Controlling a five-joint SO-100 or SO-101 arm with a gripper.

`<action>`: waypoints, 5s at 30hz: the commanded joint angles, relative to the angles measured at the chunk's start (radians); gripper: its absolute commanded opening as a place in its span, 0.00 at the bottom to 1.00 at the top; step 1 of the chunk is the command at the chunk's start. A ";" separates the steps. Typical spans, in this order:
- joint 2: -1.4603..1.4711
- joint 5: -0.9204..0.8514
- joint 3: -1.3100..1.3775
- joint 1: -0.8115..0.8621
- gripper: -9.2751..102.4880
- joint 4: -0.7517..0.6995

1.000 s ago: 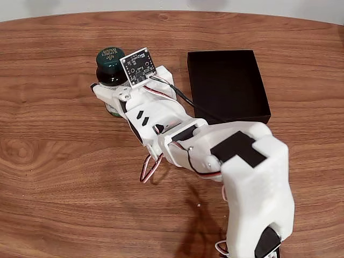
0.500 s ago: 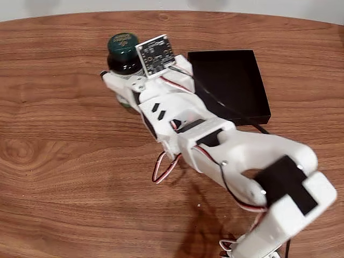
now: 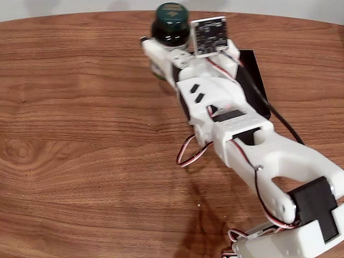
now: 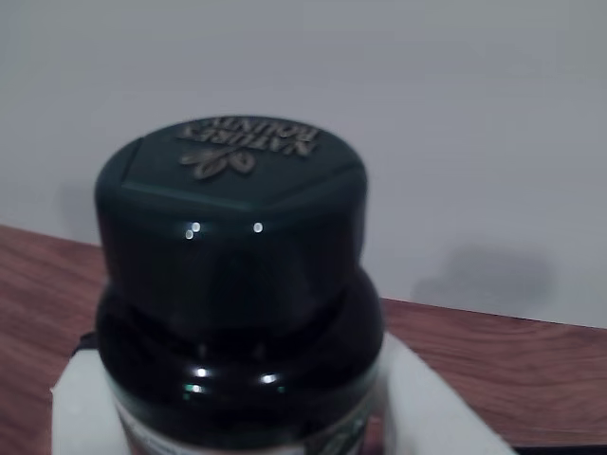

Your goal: Pick up the pill bottle and place it in the black box.

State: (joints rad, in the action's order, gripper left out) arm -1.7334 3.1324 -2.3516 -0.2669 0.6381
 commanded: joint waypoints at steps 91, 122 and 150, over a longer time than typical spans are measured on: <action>0.689 0.167 0.158 0.250 0.49 0.591; -0.020 0.140 -0.337 0.255 0.50 0.314; -0.891 0.060 -0.612 0.275 0.47 -0.497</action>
State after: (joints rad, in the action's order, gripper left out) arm -2.5418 3.2076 -2.9713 -0.0015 0.1641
